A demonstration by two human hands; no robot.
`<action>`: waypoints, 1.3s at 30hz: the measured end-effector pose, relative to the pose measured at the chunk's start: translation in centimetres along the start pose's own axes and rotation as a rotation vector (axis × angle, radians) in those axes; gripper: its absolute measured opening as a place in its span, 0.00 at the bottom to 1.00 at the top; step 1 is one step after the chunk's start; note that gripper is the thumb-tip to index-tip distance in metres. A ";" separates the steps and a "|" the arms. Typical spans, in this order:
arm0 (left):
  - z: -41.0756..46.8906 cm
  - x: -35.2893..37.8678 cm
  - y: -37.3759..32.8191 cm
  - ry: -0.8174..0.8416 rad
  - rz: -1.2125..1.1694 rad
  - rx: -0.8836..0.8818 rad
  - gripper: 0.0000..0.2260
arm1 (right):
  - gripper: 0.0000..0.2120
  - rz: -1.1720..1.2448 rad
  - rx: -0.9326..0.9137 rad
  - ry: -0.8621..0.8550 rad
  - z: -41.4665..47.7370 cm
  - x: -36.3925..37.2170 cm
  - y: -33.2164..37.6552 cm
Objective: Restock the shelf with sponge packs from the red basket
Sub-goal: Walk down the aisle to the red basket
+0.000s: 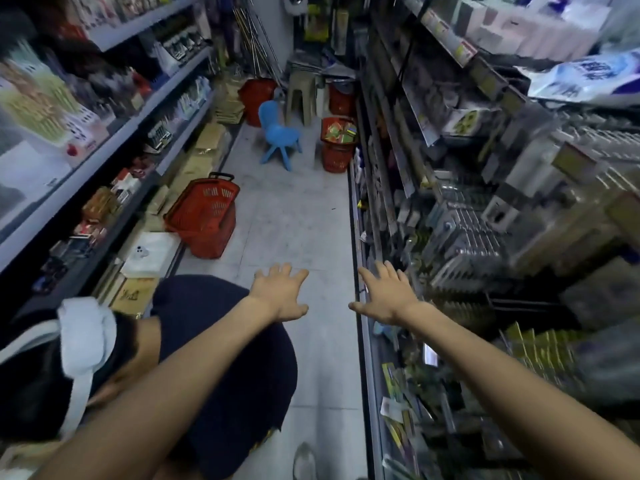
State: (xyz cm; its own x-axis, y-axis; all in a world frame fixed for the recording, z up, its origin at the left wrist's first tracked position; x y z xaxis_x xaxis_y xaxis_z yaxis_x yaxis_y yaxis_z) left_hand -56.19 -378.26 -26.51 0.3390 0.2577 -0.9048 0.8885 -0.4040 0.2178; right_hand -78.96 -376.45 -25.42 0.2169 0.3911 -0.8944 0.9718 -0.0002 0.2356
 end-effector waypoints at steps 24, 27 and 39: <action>50.4 -10.3 18.5 0.210 -0.086 -0.108 0.42 | 0.44 0.011 -0.050 0.171 54.6 -14.9 -5.5; 55.7 -11.9 20.6 0.148 -0.101 -0.110 0.39 | 0.44 0.001 -0.040 0.180 60.8 -17.3 -6.6; 81.9 -16.5 35.6 0.118 -0.153 -0.142 0.37 | 0.44 -0.015 -0.032 0.162 90.1 -28.6 -6.5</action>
State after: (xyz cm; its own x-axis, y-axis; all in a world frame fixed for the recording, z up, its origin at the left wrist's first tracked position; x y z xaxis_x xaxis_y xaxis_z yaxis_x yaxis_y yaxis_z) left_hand -55.47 -468.83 -33.79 0.2236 0.4109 -0.8838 0.9641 -0.2267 0.1385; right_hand -83.20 -470.59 -35.65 0.1818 0.5341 -0.8256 0.9709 0.0357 0.2368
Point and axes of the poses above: each hand's wrist, its own z-axis towards the middle knuckle, its own x-axis out of the palm, y = z × x, the point moved 3 cm from there along z, towards the middle knuckle, and after that the axes turned 13 degrees about z, right-handed, at the moved point
